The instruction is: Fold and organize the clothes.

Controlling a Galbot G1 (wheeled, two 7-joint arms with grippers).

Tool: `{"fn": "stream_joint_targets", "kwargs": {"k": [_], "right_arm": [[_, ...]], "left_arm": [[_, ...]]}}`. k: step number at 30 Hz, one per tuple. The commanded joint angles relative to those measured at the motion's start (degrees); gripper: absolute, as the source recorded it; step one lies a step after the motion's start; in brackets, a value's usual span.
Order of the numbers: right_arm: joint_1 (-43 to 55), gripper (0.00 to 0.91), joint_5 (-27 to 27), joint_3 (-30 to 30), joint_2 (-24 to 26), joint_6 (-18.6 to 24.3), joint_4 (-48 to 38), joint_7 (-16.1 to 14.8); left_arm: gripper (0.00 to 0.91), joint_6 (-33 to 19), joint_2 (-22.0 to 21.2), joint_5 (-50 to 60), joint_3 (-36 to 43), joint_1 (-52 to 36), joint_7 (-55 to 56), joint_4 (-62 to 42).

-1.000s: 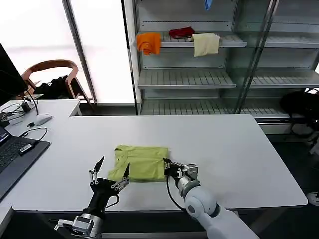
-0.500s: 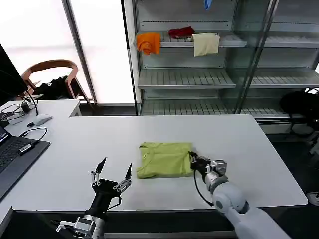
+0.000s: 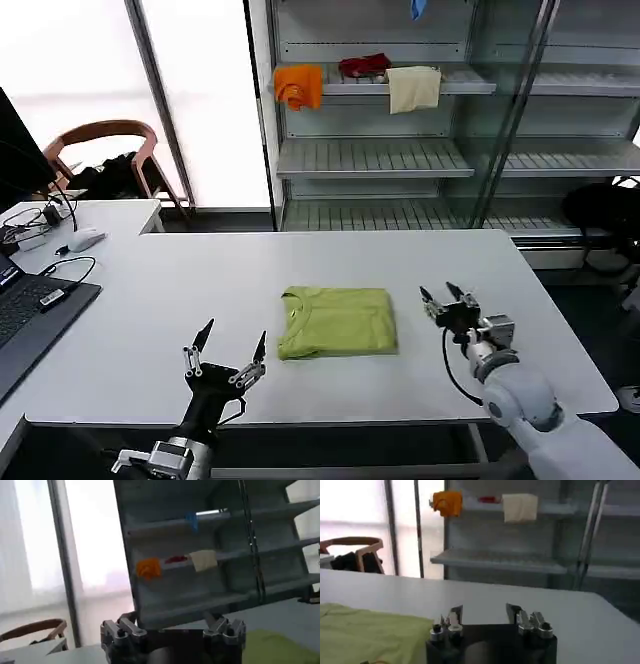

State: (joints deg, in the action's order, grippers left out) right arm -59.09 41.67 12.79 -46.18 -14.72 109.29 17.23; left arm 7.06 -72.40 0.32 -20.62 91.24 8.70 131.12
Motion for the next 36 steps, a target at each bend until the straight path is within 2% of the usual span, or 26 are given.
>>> {"fn": "stream_joint_targets", "kwargs": {"k": [1,3,5,6,8,11,16,19,26,36], "right_arm": [[-32.3,0.907,-6.6,21.9,2.2,18.7,15.3,7.4],[-41.2,0.907,-11.1,23.5,0.3,24.5,15.9,8.0],[-44.4,0.907,-13.8,23.2,-0.4,28.3,15.5,8.3],[-49.2,0.907,-17.8,22.2,-1.3,32.8,14.5,8.3],[-52.1,0.907,-22.0,20.9,-2.2,39.0,13.3,8.8],[-54.2,0.907,-24.3,20.8,-2.9,42.9,14.1,8.7],[-54.9,0.907,-24.9,20.9,-3.5,42.4,16.5,9.3],[-54.4,0.907,-24.8,21.0,-3.7,42.4,16.6,8.4],[-54.6,0.907,-24.4,20.9,-3.7,42.7,16.4,8.5],[-56.1,0.907,-21.4,23.0,-1.7,44.3,14.9,6.6]], "left_arm": [[0.907,1.1,0.3,-0.2,0.9,1.8,3.6,1.3],[0.907,-0.9,0.7,-0.3,0.4,3.1,3.9,-0.2],[0.907,-1.8,1.1,-0.5,0.2,3.9,3.8,-0.8],[0.907,-2.8,1.2,-1.4,0.1,4.6,3.8,-0.9],[0.907,-3.2,1.3,-2.4,-0.2,5.3,4.0,-1.0],[0.907,-4.6,1.4,-2.7,-1.2,6.1,4.3,-1.3],[0.907,-6.0,1.6,-5.4,-2.7,7.0,4.6,-1.0],[0.907,-6.2,1.6,-6.2,-3.5,7.3,4.7,-0.7],[0.907,-6.4,1.9,-8.7,-5.5,9.0,4.4,0.2],[0.907,-6.9,1.8,-11.6,-7.6,9.4,1.4,-1.5]]}}
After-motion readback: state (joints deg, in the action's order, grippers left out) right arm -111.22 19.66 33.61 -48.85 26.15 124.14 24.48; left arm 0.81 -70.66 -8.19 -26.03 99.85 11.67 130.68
